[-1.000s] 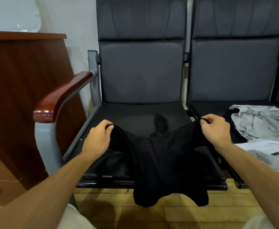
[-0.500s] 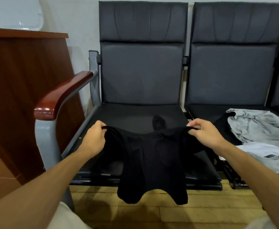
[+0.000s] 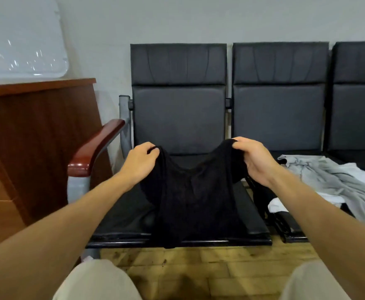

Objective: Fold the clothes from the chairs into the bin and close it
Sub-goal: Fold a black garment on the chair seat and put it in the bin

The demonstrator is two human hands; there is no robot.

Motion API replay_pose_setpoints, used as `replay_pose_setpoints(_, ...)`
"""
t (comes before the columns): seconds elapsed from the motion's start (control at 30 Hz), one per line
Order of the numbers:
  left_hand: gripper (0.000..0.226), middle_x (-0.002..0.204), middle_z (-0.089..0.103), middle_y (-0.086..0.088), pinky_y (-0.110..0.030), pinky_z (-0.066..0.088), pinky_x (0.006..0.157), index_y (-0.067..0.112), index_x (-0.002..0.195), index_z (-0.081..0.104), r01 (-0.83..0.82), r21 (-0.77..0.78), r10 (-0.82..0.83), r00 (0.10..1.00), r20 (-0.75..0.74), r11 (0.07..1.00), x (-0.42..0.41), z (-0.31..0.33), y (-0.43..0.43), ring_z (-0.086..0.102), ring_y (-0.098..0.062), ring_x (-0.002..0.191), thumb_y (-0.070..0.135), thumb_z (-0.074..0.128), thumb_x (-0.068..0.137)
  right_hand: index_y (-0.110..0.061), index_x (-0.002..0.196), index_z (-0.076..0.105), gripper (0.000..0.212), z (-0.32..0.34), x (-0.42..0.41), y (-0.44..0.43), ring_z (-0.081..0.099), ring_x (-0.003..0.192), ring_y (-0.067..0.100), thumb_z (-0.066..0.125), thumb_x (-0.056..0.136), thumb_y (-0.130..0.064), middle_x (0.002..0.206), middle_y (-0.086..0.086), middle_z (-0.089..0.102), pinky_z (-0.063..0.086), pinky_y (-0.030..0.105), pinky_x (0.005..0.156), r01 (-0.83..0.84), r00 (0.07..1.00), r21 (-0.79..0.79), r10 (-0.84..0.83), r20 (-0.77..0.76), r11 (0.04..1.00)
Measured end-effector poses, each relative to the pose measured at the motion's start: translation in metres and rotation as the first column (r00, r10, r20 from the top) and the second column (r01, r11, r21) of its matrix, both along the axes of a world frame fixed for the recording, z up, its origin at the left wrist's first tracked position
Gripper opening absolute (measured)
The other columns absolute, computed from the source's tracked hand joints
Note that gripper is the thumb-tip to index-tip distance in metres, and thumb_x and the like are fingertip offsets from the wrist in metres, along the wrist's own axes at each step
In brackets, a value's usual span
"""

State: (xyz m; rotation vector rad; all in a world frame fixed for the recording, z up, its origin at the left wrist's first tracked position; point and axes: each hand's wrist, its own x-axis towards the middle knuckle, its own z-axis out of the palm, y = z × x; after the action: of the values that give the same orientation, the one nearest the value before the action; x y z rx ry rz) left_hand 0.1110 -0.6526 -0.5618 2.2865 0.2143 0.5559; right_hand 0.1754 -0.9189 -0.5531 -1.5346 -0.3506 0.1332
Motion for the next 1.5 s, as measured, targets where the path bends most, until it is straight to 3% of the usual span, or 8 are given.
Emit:
replay_pose_setpoints(0.3, 0.022, 0.083, 0.058, 0.004, -0.027, 0.04, 0.064, 0.024, 0.082, 0.058, 0.195, -0.204, -0.156, 0.969, 0.191, 0.959, -0.029, 0.161, -0.043, 0.055, -0.012, 0.078, 0.026, 0.045, 0.1, -0.017, 0.093, 0.069, 0.01, 0.14, -0.039, 0.013, 0.066, 0.092, 0.026, 0.059, 0.09, -0.018, 0.1, 0.007, 0.07, 0.054, 0.038, 0.075, 0.294, 0.952, 0.199, -0.306, 0.029, 0.935)
replay_pose_setpoints(0.57, 0.018, 0.097, 0.068, -0.006, -0.03, 0.052, 0.066, 0.018, 0.097, 0.063, 0.345, -0.635, -0.219, 0.937, 0.271, 0.691, -0.056, 0.222, -0.05, 0.064, -0.022, 0.083, 0.029, 0.05, 0.098, -0.014, 0.082, 0.067, 0.012, 0.193, -0.063, 0.003, 0.064, 0.081, 0.024, 0.057, 0.09, -0.016, 0.088, 0.005, 0.068, 0.056, 0.039, 0.076, 0.338, 0.929, 0.391, -0.37, 0.006, 0.856)
replay_pose_setpoints(0.63, 0.017, 0.094, 0.065, -0.004, -0.027, 0.049, 0.064, 0.019, 0.095, 0.061, 0.298, -0.546, -0.175, 0.948, 0.266, 0.783, -0.057, 0.217, -0.047, 0.061, -0.02, 0.079, 0.026, 0.047, 0.1, -0.02, 0.08, 0.067, 0.015, 0.183, -0.057, -0.003, 0.062, 0.086, 0.021, 0.057, 0.089, -0.014, 0.085, -0.001, 0.066, 0.054, 0.035, 0.074, 0.423, 0.88, 0.256, -0.462, 0.113, 0.869)
replay_pose_setpoints(0.73, 0.02, 0.104, 0.06, -0.004, -0.025, 0.039, 0.076, 0.013, 0.107, 0.064, 0.064, -0.115, -0.034, 0.97, 0.241, 0.991, -0.053, 0.192, -0.032, 0.054, -0.018, 0.092, 0.019, 0.046, 0.099, -0.014, 0.098, 0.069, 0.015, 0.157, -0.042, -0.018, 0.061, 0.093, 0.025, 0.065, 0.084, -0.01, 0.102, 0.007, 0.067, 0.047, 0.03, 0.073, 0.626, 0.773, 0.077, -0.63, 0.073, 0.776)
replay_pose_setpoints(0.97, 0.024, 0.105, 0.065, -0.012, -0.031, 0.041, 0.08, 0.007, 0.105, 0.066, -0.112, 0.194, 0.095, 0.991, 0.093, 0.975, -0.043, 0.147, 0.002, 0.059, -0.029, 0.095, 0.016, 0.044, 0.1, -0.005, 0.105, 0.062, 0.021, 0.12, -0.024, -0.034, 0.058, 0.08, 0.025, 0.059, 0.084, -0.011, 0.106, 0.011, 0.061, 0.048, 0.035, 0.073, 0.723, 0.686, -0.035, -0.722, -0.085, 0.69)
replay_pose_setpoints(1.13, 0.026, 0.097, 0.06, -0.009, -0.034, 0.045, 0.077, 0.01, 0.113, 0.065, -0.234, 0.179, 0.219, 0.971, 0.099, 0.956, -0.049, 0.136, 0.019, 0.057, -0.027, 0.087, 0.014, 0.043, 0.099, -0.016, 0.072, 0.057, 0.011, 0.116, -0.019, -0.041, 0.057, 0.084, 0.032, 0.055, 0.081, -0.01, 0.103, 0.011, 0.064, 0.053, 0.042, 0.087, 0.816, 0.574, -0.12, -0.816, 0.065, 0.565)
replay_pose_setpoints(1.3, 0.024, 0.093, 0.058, -0.007, -0.032, 0.041, 0.074, 0.011, 0.111, 0.06, -0.114, 0.37, 0.164, 0.981, -0.104, 0.922, -0.049, 0.127, 0.03, 0.053, -0.022, 0.08, 0.01, 0.038, 0.099, -0.02, 0.092, 0.068, 0.022, 0.111, -0.023, -0.037, 0.055, 0.096, 0.028, 0.051, 0.084, -0.009, 0.095, 0.004, 0.062, 0.042, 0.04, 0.101, 0.72, 0.686, -0.435, -0.65, 0.328, 0.541)
replay_pose_setpoints(1.5, 0.023, 0.101, 0.061, -0.017, -0.042, 0.042, 0.082, 0.003, 0.098, 0.057, -0.011, 0.225, 0.055, 0.98, -0.192, 0.974, -0.056, 0.126, 0.033, 0.055, -0.026, 0.089, 0.012, 0.036, 0.098, -0.013, 0.064, 0.039, 0.013, 0.102, -0.035, -0.031, 0.04, 0.061, 0.024, 0.044, 0.074, -0.007, 0.066, 0.005, 0.047, 0.032, 0.033, 0.066, 0.639, 0.767, -0.638, -0.426, 0.48, 0.43)
